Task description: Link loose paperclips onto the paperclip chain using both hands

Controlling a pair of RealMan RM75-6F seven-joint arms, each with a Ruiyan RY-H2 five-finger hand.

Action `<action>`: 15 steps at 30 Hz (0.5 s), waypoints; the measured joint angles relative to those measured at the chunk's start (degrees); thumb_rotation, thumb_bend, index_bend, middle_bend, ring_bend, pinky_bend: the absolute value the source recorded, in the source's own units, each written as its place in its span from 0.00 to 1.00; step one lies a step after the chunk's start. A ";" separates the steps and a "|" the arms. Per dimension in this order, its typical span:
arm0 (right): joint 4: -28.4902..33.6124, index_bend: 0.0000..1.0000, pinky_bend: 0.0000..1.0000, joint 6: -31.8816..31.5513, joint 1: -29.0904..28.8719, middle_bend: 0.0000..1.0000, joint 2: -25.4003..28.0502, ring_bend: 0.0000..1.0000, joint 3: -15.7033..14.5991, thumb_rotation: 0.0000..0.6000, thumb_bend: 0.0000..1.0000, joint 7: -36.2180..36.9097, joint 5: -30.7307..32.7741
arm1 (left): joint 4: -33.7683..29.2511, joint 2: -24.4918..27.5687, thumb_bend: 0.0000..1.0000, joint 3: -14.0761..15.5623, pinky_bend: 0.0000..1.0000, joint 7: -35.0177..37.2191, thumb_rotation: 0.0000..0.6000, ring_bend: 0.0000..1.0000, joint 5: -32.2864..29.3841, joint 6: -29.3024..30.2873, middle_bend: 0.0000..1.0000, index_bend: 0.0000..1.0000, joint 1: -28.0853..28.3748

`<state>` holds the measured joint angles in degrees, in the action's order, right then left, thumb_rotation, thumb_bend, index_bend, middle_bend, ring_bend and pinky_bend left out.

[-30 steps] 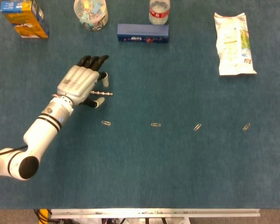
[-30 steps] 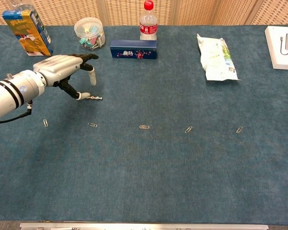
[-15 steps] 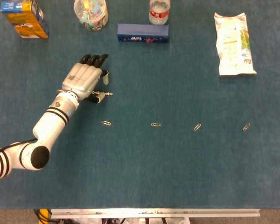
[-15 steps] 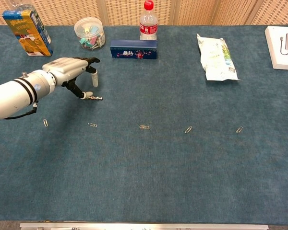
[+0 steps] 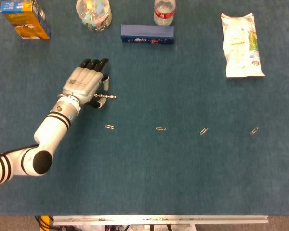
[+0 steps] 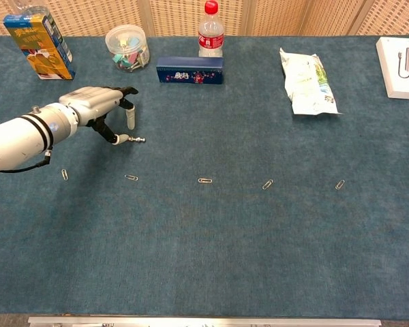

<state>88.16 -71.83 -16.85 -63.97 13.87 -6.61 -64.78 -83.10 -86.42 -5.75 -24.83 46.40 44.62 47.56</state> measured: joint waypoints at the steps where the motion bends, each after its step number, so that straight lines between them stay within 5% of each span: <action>1: -0.01 0.33 0.46 0.00 0.00 0.29 -0.02 0.21 -0.04 1.00 0.01 0.00 -0.03 | -0.23 0.12 0.33 0.05 0.00 0.24 1.00 0.00 0.15 0.05 0.00 0.44 -0.04; 15: -0.08 0.33 0.46 0.13 0.16 0.29 -0.06 0.21 -0.38 1.00 0.01 0.04 0.02 | 0.96 -1.34 0.33 0.49 0.00 1.61 1.00 0.00 0.20 0.18 0.00 0.45 0.52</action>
<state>88.08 -71.70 -16.70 -64.04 13.49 -6.58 -64.77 -82.14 -87.76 -5.26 -23.22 46.60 44.80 48.08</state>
